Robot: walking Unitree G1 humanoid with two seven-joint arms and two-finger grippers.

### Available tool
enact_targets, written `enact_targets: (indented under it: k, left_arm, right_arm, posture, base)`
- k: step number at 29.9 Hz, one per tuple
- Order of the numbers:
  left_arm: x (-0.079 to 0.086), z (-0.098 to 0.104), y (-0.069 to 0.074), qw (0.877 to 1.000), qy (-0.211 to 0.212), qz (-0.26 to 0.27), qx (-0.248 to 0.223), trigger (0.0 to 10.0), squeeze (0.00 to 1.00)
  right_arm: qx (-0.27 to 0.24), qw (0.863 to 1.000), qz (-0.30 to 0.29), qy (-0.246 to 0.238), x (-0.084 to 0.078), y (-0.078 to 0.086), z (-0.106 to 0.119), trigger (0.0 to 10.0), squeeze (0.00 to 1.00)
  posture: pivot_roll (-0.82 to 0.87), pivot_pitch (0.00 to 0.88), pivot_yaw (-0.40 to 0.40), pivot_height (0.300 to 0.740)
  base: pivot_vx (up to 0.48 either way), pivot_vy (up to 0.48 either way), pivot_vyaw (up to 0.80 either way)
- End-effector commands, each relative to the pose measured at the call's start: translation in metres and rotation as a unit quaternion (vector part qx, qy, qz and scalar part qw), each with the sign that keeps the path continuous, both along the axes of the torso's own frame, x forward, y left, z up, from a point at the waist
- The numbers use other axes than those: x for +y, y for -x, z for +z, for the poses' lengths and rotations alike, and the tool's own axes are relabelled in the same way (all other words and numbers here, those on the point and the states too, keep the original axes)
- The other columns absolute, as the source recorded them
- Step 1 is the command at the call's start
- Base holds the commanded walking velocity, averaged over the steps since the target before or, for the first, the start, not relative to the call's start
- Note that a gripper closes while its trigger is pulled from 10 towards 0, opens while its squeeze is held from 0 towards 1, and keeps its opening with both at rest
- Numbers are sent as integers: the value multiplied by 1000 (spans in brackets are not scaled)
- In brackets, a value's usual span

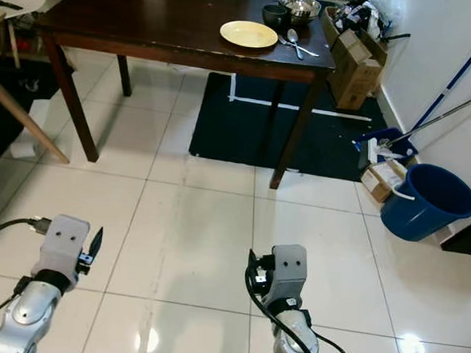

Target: Setting the table

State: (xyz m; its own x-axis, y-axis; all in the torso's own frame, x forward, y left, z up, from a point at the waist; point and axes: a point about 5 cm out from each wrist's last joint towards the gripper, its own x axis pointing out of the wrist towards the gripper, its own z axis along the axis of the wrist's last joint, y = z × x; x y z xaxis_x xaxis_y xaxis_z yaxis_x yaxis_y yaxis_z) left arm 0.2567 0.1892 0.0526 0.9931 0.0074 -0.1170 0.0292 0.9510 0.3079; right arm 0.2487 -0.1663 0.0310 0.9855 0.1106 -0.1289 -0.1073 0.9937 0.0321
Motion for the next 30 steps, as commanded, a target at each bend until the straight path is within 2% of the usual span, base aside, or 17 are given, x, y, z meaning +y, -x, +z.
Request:
enact_targets:
  k: [1, 5, 12, 22, 30]
  left_arm:
    - [-4, -2, 4, 1000, -1, -5, 7, 10000, 0]
    - [-6, -3, 6, 1000, -10, -2, 10, 10000, 0]
    - [-7, -1, 5, 1000, -8, 3, 11, 10000, 0]
    - [-9, -1, 6, 1000, -2, 4, 18, 10000, 0]
    - [-11, -1, 7, 1000, 3, -3, 17, 10000, 0]
  right_arm:
    - [-11, 1000, -3, -17, 1, -3, 7, 10000, 0]
    - [-12, 1000, 0, -15, 2, -5, 10, 10000, 0]
    - [-5, 1000, 10, 5, 4, -4, 10, 10000, 0]
    - [0, 1000, 26, 7, 10, -1, 10, 10000, 0]
    - [1, 1000, 26, 5, 10, -1, 10, 10000, 0]
  posture:
    - [-109, 15, 31, 740]
    - [-108, 13, 26, 740]
    - [-108, 17, 24, 740]
    - [-111, 20, 24, 740]
    - [-111, 21, 23, 740]
  base:
    - [0, 0, 0]
    - [0, 0, 0]
    - [480, 0, 0]
    - [378, 0, 741]
    - [0, 0, 788]
